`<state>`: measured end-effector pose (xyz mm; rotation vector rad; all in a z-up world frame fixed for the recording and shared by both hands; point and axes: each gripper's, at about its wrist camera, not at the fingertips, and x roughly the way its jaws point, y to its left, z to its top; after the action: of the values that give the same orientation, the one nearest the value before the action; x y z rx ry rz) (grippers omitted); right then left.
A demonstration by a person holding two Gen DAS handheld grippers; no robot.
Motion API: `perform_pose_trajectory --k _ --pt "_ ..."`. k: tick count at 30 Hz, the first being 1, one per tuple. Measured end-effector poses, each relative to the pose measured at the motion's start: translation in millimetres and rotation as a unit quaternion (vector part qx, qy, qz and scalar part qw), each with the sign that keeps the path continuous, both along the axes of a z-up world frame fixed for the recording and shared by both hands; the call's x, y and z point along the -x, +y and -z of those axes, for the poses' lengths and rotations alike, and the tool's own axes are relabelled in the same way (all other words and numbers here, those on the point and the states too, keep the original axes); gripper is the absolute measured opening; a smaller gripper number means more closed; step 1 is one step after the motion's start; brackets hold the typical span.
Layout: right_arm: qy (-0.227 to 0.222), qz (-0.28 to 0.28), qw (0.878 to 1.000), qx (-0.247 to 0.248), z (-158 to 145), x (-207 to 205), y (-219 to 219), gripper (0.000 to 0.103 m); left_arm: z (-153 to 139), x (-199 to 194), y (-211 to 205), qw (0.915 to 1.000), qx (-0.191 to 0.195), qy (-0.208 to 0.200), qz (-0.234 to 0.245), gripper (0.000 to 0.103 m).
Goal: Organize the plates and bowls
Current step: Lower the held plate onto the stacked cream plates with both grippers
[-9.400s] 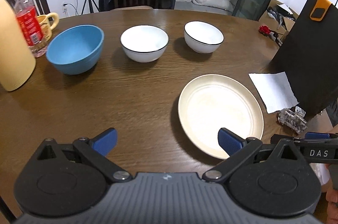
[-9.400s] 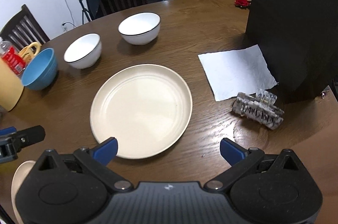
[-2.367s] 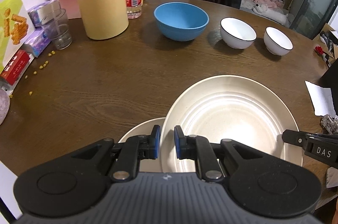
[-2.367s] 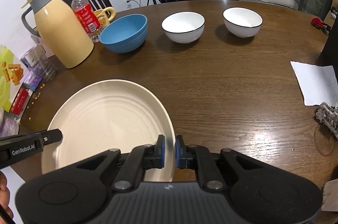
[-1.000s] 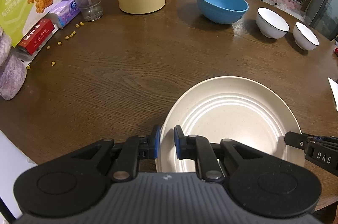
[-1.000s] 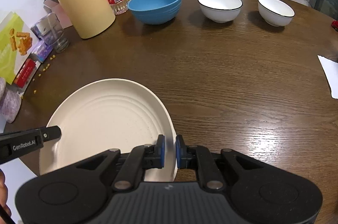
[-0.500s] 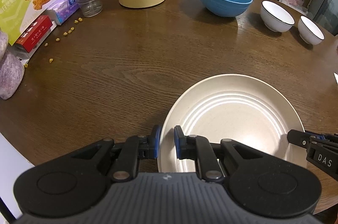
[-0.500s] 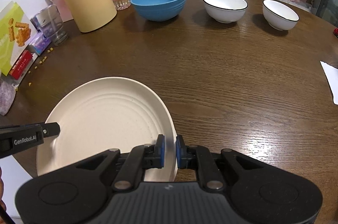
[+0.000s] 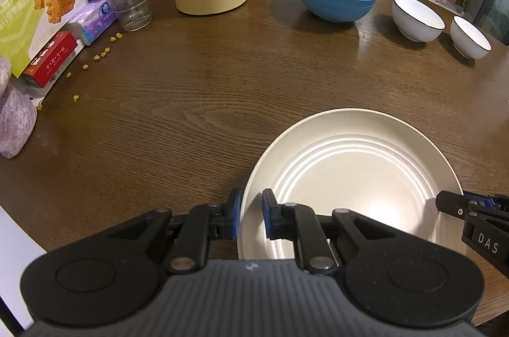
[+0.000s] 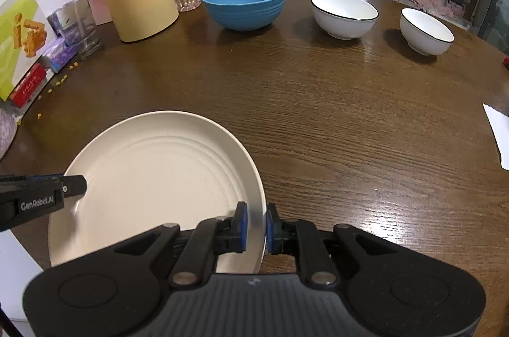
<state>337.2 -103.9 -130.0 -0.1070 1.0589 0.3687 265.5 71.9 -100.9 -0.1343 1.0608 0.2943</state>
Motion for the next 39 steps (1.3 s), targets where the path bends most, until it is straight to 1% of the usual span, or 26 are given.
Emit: perform_pose_trajectory --k 13,23,30,34,39 --pt "-0.012 -0.010 1.000 0.017 11.8 5.8 6.9 0.013 8.6 0.0 0.4 1.0000 -0.005 0.002 0.006 0.015" --pt "-0.017 -0.013 0.999 0.023 14.7 8.2 9.3 0.013 12.1 -0.7 -0.1 0.9999 -0.009 0.003 0.009 0.015" --pt "-0.020 -0.014 0.999 0.027 17.0 9.4 10.2 0.013 13.6 -0.9 -2.6 0.9998 -0.018 0.003 0.013 0.015" --pt "-0.021 -0.014 0.999 0.029 17.7 9.6 11.1 0.013 15.6 -0.9 -7.2 0.9993 -0.032 0.004 0.018 0.015" --pt "-0.030 -0.018 0.999 0.033 18.9 11.6 11.4 0.013 18.0 -1.1 -7.4 0.9993 -0.033 0.004 0.019 0.015"
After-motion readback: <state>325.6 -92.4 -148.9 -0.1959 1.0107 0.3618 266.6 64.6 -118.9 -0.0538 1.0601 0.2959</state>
